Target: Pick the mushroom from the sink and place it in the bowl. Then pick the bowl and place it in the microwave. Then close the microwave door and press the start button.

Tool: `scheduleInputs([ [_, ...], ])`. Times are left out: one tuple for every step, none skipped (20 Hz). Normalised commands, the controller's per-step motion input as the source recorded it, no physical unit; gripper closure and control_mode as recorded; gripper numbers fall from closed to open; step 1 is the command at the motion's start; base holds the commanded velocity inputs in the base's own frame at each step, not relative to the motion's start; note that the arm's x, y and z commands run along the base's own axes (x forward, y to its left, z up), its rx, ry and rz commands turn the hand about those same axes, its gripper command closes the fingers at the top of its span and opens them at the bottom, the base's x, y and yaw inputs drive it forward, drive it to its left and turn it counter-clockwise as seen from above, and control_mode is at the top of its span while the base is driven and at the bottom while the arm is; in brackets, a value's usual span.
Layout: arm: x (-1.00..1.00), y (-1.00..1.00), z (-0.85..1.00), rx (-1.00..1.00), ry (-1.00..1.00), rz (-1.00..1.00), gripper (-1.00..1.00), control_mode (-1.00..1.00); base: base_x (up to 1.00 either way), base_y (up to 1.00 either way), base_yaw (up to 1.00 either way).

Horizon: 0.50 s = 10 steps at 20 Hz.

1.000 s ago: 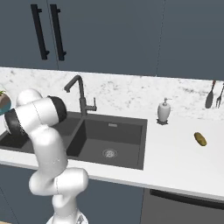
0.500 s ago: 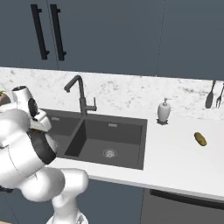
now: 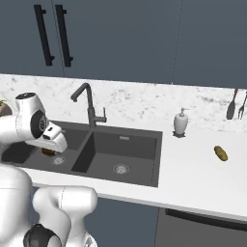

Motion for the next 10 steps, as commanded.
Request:
scheduleInputs([
  [-0.66,-1.00,0.76,0.00,0.00,0.00,1.00,-1.00,0.00,0.00,0.00],
  [-0.54,-1.00,0.74,0.00,0.00,0.00,1.00,-1.00,0.00,0.00,0.00],
  [-0.41,-1.00,0.64,0.00,0.00,0.00,1.00,-1.00,0.00,0.00,0.00],
  [-0.37,-1.00,0.58,0.00,0.00,0.00,1.00,-1.00,0.00,0.00,0.00],
  [-0.42,-1.00,0.61,0.00,0.00,0.00,1.00,-1.00,0.00,0.00,0.00],
  [-0.37,-1.00,0.59,0.00,0.00,0.00,1.00,-1.00,0.00,0.00,0.00],
  [-0.45,-1.00,0.66,0.01,0.00,0.00,1.00,-1.00,0.00,0.00,0.00],
  [-0.46,-1.00,0.74,0.06,0.00,0.00,1.00,-1.00,0.00,0.00,0.00],
  [-0.42,-0.62,0.74,0.06,0.00,0.00,1.00,-1.00,0.00,0.00,0.00],
  [-0.46,-0.25,0.42,0.01,0.00,0.02,1.00,-1.00,0.00,0.00,0.00],
])
